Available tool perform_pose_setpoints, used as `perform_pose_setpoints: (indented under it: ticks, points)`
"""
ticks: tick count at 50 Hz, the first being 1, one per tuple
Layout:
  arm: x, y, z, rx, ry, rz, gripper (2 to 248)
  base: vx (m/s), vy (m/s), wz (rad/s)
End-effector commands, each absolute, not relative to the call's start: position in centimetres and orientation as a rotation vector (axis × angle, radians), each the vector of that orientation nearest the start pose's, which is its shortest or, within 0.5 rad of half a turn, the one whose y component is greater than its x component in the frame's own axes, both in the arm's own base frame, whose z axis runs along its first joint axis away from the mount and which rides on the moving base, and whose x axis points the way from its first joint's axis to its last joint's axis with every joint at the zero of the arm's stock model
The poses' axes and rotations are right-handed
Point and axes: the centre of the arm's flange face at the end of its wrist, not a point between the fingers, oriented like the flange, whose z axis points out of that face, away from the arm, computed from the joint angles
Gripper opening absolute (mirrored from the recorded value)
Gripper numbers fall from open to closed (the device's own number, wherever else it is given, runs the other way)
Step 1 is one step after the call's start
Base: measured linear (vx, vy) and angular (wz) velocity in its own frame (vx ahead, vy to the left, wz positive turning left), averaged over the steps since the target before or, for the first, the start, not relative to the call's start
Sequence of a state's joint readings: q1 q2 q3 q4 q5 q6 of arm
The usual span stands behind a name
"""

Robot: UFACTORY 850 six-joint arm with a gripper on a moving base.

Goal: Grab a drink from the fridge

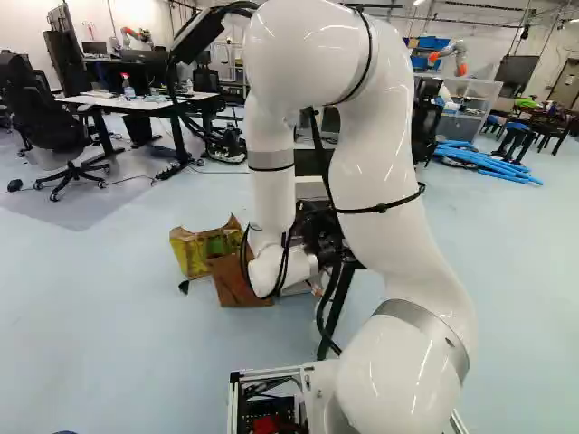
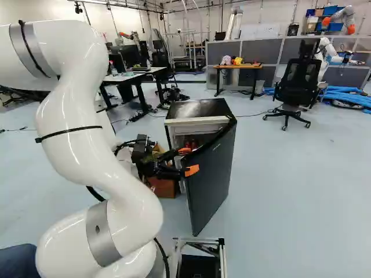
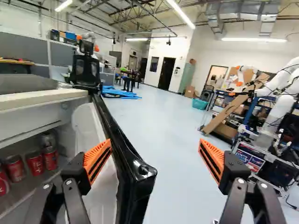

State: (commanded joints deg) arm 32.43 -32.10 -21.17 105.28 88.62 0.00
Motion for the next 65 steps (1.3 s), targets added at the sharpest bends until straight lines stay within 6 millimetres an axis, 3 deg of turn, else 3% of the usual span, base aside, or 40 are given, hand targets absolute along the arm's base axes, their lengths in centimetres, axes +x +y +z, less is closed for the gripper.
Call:
perform_pose_setpoints:
  ticks: [27,65]
  points:
    - [26.2,2.8,25.5,1.264,-1.068,1.132,247,0.000,0.000,0.000]
    - [33.1,-4.0,27.3,0.991,-1.440,0.955,247,0.000,0.000,0.000]
